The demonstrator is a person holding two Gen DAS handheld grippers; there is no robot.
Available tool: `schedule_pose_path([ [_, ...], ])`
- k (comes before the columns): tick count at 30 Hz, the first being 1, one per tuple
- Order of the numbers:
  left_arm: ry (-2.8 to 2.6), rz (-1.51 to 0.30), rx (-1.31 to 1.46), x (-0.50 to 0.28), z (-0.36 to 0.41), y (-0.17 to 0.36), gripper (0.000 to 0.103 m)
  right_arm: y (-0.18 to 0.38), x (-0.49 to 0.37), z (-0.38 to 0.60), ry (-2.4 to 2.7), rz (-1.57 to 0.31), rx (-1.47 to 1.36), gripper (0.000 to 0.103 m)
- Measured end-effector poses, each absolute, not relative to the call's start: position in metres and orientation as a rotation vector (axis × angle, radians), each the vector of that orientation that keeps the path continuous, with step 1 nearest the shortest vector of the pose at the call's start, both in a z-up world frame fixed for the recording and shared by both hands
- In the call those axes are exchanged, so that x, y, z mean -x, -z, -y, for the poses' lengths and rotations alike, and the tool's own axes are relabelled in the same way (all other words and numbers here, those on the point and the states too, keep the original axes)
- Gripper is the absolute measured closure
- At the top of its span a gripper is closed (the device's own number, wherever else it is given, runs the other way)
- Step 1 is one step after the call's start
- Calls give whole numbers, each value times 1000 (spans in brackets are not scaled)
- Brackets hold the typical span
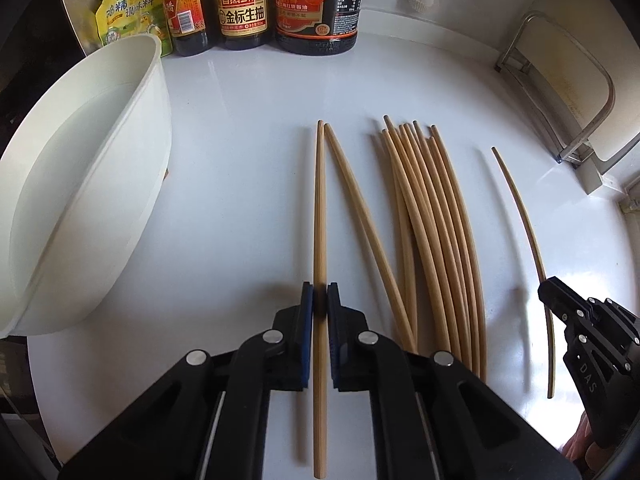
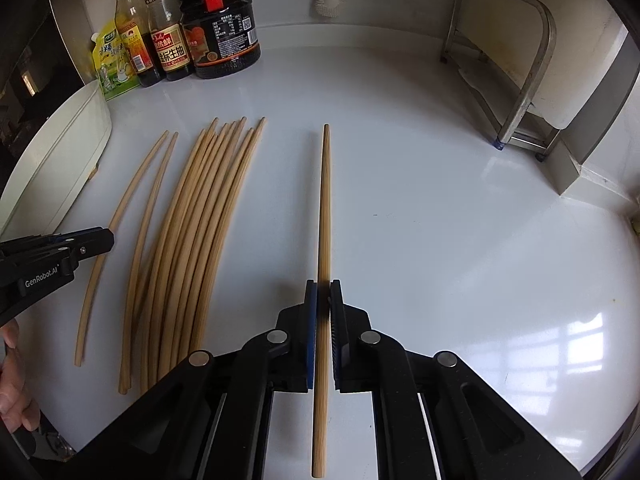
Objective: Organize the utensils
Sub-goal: 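Lift both held chopsticks and carry them over the white basin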
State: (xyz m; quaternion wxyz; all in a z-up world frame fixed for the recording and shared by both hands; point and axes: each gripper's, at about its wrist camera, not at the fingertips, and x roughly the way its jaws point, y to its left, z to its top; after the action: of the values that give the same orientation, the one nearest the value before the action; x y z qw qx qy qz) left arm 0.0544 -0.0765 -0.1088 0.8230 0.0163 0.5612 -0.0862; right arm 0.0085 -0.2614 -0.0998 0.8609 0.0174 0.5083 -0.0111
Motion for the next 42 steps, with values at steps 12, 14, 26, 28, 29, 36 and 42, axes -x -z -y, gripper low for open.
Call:
schedule_pose_path([
  [12,248,-1107,-22,-59,39,42,95,40,-14,219,-9,-982,-108,97],
  [14,239,-1092,-7,-63,24,31,95,30,-20,203,-33,-970,-110,97],
  [26,108,-1008,11,-95,-95,-12,95,-12,-89,65,-243,-911,-110,97],
  [28,77,-1014,11,-102,-117,-9,95,-12,-101,40,-274,-912,-97,97],
  [29,65,-1019,7,-106,-128,-7,95,-11,-106,28,-288,-917,-88,97],
  [36,38,-1059,-14,-134,-173,17,95,17,-146,-38,-349,-1008,-64,97],
  [42,56,-1111,-1,-151,-186,42,95,45,-170,-64,-338,-1084,-28,97],
])
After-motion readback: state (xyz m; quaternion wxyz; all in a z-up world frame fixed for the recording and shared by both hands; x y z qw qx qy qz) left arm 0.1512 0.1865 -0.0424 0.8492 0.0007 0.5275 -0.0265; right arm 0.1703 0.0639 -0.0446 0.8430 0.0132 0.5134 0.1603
